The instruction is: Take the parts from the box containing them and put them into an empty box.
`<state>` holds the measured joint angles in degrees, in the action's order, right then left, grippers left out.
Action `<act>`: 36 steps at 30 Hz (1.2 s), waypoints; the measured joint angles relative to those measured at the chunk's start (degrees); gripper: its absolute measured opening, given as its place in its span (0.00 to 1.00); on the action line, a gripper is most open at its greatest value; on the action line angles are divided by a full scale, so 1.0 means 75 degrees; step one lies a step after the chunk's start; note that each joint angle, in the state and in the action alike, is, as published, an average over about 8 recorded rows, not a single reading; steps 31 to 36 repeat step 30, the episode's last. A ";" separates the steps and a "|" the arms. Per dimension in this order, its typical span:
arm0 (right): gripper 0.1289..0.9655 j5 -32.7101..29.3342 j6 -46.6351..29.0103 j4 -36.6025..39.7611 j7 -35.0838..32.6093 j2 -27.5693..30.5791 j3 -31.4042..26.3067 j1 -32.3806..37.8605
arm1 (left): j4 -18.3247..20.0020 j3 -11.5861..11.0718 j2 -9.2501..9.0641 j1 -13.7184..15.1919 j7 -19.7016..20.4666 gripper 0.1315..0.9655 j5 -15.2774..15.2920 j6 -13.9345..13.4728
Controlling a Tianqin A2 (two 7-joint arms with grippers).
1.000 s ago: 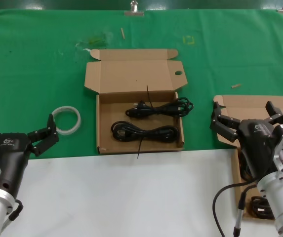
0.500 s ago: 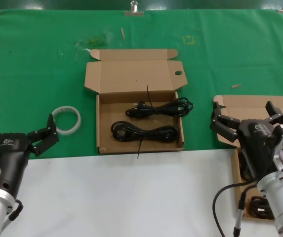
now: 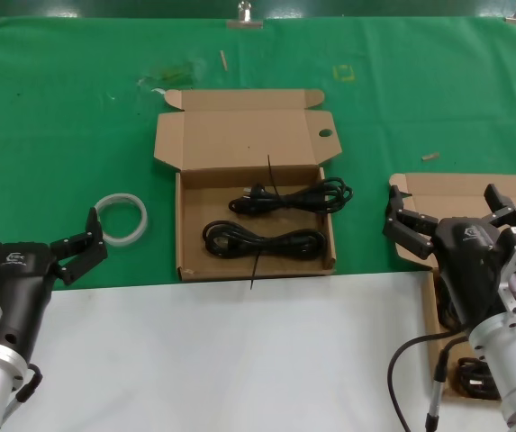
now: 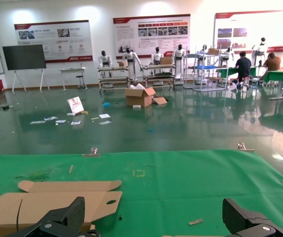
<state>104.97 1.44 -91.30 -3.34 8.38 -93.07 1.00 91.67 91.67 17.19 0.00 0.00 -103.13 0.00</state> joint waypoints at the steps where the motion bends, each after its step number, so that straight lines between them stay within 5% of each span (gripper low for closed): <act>1: 1.00 0.0000 0.0000 0.0000 0.0000 0.0000 0.0000 0.0000 | 0.0000 0.0000 0.0000 0.0000 0.0000 1.00 0.0000 0.0000; 36: 1.00 0.0000 0.0000 0.0000 0.0000 0.0000 0.0000 0.0000 | 0.0000 0.0000 0.0000 0.0000 0.0000 1.00 0.0000 0.0000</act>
